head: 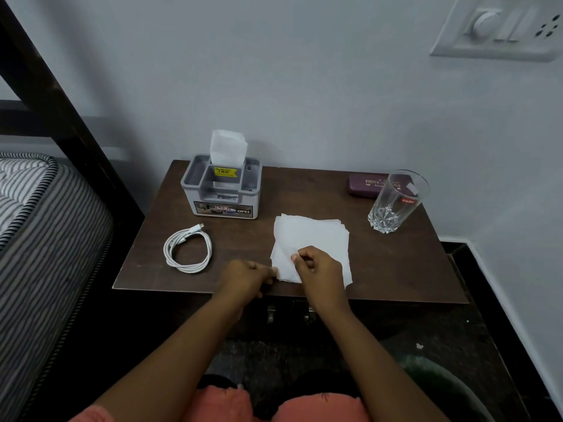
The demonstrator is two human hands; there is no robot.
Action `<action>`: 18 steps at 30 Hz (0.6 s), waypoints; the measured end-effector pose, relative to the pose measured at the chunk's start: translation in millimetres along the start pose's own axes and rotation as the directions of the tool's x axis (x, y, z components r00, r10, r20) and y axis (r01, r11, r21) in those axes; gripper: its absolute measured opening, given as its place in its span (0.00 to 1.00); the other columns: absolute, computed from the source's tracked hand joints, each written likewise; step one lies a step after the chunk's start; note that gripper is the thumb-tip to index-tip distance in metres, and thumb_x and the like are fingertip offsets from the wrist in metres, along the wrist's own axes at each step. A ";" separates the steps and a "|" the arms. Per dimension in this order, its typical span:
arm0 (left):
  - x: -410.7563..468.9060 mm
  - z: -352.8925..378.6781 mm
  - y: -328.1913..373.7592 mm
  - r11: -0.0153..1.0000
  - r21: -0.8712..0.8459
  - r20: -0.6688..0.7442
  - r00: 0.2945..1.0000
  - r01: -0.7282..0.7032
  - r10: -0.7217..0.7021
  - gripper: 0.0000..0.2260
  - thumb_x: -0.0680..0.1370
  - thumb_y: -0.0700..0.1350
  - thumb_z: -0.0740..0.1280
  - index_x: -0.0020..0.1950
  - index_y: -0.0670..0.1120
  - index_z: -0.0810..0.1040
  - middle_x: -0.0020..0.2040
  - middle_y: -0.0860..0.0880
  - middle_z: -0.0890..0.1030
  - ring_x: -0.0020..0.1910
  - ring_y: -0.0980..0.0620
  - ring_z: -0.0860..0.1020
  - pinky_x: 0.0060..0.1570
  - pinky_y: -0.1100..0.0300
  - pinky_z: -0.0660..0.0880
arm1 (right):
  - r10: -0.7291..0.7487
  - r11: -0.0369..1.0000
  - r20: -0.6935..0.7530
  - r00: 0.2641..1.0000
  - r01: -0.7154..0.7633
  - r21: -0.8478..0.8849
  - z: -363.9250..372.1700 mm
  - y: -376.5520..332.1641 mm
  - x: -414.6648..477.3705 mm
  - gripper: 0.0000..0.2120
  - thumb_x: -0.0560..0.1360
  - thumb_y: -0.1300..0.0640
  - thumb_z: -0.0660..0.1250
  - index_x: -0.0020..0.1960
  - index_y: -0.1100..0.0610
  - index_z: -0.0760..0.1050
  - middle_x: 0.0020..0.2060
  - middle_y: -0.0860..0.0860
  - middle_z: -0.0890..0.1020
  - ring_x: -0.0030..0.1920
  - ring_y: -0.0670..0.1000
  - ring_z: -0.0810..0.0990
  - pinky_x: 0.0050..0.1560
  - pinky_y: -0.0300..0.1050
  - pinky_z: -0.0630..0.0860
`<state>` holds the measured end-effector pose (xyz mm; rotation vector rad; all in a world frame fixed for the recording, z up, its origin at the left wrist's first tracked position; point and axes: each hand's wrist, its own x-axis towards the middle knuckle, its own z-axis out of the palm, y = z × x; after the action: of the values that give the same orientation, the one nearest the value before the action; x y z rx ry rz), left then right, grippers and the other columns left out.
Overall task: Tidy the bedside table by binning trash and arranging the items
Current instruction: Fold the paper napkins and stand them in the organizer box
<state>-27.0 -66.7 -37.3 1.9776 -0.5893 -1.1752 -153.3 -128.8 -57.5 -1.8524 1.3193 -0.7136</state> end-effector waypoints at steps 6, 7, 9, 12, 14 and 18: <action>-5.4 -5.2 -0.1 0.994 -0.097 -0.023 0.999 0.047 -0.049 0.08 0.77 0.47 0.66 0.41 0.45 0.78 0.35 0.51 0.79 0.22 0.56 0.71 0.19 0.69 0.63 | 0.004 1.000 0.001 1.000 -0.004 0.001 -0.1 -0.4 0.5 0.08 0.77 0.56 0.64 0.43 0.59 0.78 0.40 0.52 0.82 0.41 0.48 0.78 0.39 0.31 0.69; -4.3 -6.0 -1.7 0.998 -0.060 -0.046 0.998 0.034 -0.037 0.08 0.77 0.47 0.65 0.40 0.45 0.78 0.34 0.51 0.79 0.18 0.58 0.71 0.17 0.70 0.62 | 0.004 1.000 0.001 1.000 -0.004 -0.001 -0.1 -0.5 0.3 0.08 0.77 0.56 0.64 0.43 0.59 0.78 0.40 0.52 0.82 0.41 0.48 0.78 0.39 0.31 0.69; -1.6 -6.6 -3.6 1.000 -0.006 -0.066 0.997 0.026 -0.026 0.09 0.77 0.47 0.65 0.39 0.44 0.78 0.32 0.50 0.80 0.14 0.61 0.68 0.15 0.72 0.61 | 0.005 1.000 -0.002 1.000 -0.005 -0.006 0.1 -0.4 0.2 0.08 0.77 0.56 0.64 0.44 0.59 0.78 0.41 0.51 0.82 0.42 0.47 0.78 0.40 0.30 0.69; -2.0 -2.6 0.9 0.997 -0.047 0.000 0.998 0.064 -0.064 0.11 0.76 0.48 0.67 0.40 0.42 0.80 0.31 0.49 0.80 0.13 0.60 0.67 0.15 0.72 0.60 | 0.003 1.000 -0.011 1.000 -0.003 -0.004 0.7 -0.6 0.7 0.08 0.77 0.56 0.64 0.44 0.59 0.78 0.41 0.52 0.82 0.41 0.47 0.78 0.40 0.30 0.69; -3.0 -0.2 3.6 0.994 -0.068 0.028 0.996 0.087 -0.086 0.11 0.75 0.49 0.69 0.41 0.42 0.82 0.31 0.49 0.80 0.16 0.59 0.68 0.16 0.71 0.59 | -0.003 1.000 -0.011 1.000 0.002 -0.008 0.8 -1.1 0.2 0.08 0.77 0.56 0.64 0.44 0.59 0.78 0.41 0.52 0.82 0.41 0.47 0.78 0.40 0.31 0.69; -2.7 0.8 2.5 0.995 -0.070 0.041 0.997 0.072 -0.069 0.09 0.73 0.47 0.71 0.41 0.42 0.81 0.31 0.50 0.79 0.17 0.59 0.67 0.17 0.71 0.59 | -0.014 1.000 -0.011 1.000 0.014 -0.006 0.0 -1.3 -0.6 0.08 0.77 0.57 0.64 0.44 0.61 0.78 0.41 0.53 0.82 0.42 0.49 0.79 0.44 0.39 0.73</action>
<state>-29.0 -66.7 -34.1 1.9329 -0.4940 -1.2622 -152.8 -128.0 -56.5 -1.8666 1.3177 -0.7294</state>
